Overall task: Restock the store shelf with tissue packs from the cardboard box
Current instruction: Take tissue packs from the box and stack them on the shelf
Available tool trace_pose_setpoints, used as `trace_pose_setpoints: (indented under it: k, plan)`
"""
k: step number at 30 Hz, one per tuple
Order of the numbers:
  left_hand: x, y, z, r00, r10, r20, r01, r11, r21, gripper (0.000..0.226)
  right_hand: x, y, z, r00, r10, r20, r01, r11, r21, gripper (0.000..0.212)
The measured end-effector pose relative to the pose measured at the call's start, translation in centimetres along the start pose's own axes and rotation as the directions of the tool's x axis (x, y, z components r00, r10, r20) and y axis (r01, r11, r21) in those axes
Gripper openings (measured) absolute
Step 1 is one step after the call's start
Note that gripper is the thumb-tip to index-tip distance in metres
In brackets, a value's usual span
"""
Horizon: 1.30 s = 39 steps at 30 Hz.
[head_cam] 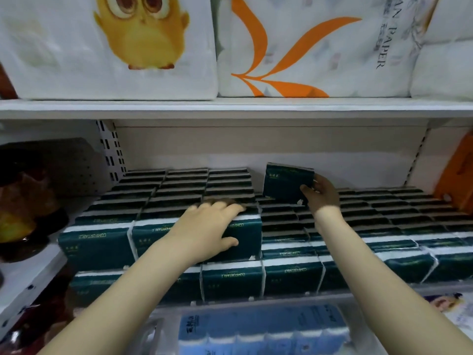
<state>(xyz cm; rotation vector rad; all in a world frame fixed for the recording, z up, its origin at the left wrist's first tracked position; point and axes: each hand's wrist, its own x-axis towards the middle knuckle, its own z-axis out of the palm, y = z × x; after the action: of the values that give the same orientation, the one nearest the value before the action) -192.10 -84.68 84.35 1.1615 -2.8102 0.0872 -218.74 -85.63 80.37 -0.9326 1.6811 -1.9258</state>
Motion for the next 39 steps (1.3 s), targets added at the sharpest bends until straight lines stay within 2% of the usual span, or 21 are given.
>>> trace_pose_setpoints:
  k: [6,9,15,21,27,29,31,36,39]
  plan:
    - [1.3,1.0,-1.5,0.997,0.018,0.078,-0.016,0.999,-0.034,0.089,3.2,1.0,2.4,0.995,-0.026,0.099,0.034,0.996,-0.083,0.038]
    - [2.1,1.0,-1.1,0.995,0.072,0.075,-0.072,0.997,-0.009,0.093,4.8,1.8,4.1,0.992,-0.047,0.115,0.070,0.976,-0.207,0.038]
    - [2.8,0.5,-0.7,0.988,0.063,0.140,-0.052,0.995,-0.081,0.098,6.7,3.9,5.8,0.988,-0.044,0.149,0.099,0.916,-0.388,0.044]
    - [3.2,0.4,-0.8,0.985,0.059,0.159,-0.040,0.992,-0.116,0.102,7.0,4.2,6.1,0.996,-0.012,0.085,0.040,0.940,-0.338,0.046]
    - [3.3,0.4,-0.5,0.988,0.072,0.140,-0.056,0.991,-0.118,0.104,6.6,4.2,5.9,0.973,-0.206,0.103,0.230,0.880,-0.414,0.052]
    - [3.3,0.3,-0.4,0.989,0.064,0.133,-0.047,0.991,-0.128,0.105,6.5,4.0,6.1,0.948,-0.258,0.186,0.317,0.812,-0.489,0.049]
    - [3.2,0.3,-0.3,0.991,0.058,0.124,-0.042,0.991,-0.130,0.105,6.6,4.0,6.2,0.942,-0.225,0.250,0.328,0.783,-0.528,0.045]
    - [2.9,0.4,-0.3,0.998,0.041,0.045,-0.034,0.989,-0.145,0.094,6.5,3.8,5.5,0.921,-0.146,0.361,0.326,0.796,-0.510,0.061]
    - [2.6,0.3,-0.6,1.000,0.009,-0.014,-0.011,0.987,-0.162,0.084,4.9,2.7,4.5,0.937,-0.168,0.305,0.287,0.868,-0.406,0.061]
